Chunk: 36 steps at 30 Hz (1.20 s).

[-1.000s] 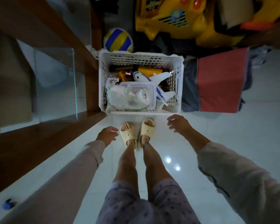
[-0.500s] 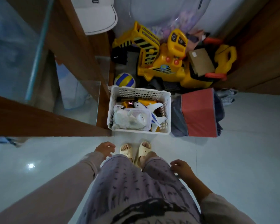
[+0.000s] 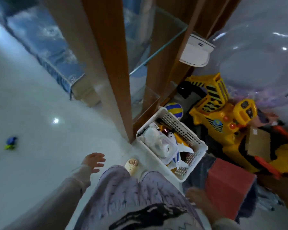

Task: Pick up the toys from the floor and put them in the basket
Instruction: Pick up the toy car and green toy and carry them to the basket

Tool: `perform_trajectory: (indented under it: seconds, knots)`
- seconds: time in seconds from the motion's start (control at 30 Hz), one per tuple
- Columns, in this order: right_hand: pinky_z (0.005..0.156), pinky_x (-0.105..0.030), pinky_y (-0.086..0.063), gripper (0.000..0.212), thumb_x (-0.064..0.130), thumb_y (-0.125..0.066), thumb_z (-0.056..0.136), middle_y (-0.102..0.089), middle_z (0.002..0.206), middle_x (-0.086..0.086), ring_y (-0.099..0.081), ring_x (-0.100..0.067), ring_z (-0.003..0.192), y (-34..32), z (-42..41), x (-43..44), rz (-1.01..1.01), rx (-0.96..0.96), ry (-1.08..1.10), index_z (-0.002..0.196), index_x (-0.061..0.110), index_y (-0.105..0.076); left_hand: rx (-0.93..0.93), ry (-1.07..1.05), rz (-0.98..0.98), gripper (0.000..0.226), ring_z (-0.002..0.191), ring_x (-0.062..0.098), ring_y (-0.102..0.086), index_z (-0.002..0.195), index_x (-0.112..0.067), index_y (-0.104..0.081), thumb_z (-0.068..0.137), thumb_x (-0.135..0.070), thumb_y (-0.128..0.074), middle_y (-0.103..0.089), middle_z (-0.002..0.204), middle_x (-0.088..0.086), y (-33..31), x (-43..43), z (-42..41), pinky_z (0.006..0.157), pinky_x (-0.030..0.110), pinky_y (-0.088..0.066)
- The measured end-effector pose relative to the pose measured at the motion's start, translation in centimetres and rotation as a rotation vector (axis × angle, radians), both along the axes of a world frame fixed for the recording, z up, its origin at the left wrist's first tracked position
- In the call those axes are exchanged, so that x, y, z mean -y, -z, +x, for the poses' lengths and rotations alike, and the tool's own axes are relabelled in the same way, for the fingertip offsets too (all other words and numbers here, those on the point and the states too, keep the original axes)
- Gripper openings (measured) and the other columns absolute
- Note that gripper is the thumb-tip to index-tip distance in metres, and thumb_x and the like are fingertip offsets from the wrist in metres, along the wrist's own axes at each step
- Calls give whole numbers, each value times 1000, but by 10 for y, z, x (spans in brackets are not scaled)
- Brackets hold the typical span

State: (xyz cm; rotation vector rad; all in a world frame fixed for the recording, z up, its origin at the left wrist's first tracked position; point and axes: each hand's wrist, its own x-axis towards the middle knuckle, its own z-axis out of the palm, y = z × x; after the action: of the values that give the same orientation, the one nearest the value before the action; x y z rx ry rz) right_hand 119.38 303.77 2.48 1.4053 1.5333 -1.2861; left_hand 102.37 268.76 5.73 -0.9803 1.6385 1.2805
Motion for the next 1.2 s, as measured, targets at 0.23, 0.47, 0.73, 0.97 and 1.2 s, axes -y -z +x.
perform_trajectory:
  seconds: [0.23,0.47,0.73,0.97,1.2]
  knots:
    - [45,-23,-39,5,6,-49,92,-54,74,-11,-51,-19,57,35,-70,-36,115,9,-518,89,5,-53,93,-345,-108,9,60,21,-48,95,-7,-53,94,-6,-45,-54,73,8,31,22,163,59,21,-31]
    - [54,-26,-37,12,14,-47,93,-58,81,-15,-53,-23,62,60,-119,42,100,8,-1080,91,4,-54,221,-660,-91,19,59,21,-50,77,-12,-57,90,-3,-47,-57,71,7,55,18,296,60,22,-31]
    - [58,-24,-41,27,9,-44,93,-60,95,-17,-57,-21,72,37,-164,193,-31,-178,-1474,112,-1,-59,332,-915,-118,8,63,23,-48,94,-1,-58,91,-4,-50,-56,89,16,69,7,352,56,24,-34]
    - [58,-26,-40,27,5,-43,94,-60,84,-11,-55,-14,63,42,-199,274,-50,-174,-1468,115,-4,-57,253,-862,-176,26,89,28,-53,107,11,-64,88,-1,-52,-61,102,19,89,83,318,81,31,-41]
    - [59,-27,-41,26,9,-44,95,-63,90,-12,-59,-22,75,57,-216,326,72,-80,-1447,113,-1,-59,119,-826,-126,10,64,21,-53,93,-10,-58,91,-9,-47,-59,92,12,55,238,223,56,22,-34]
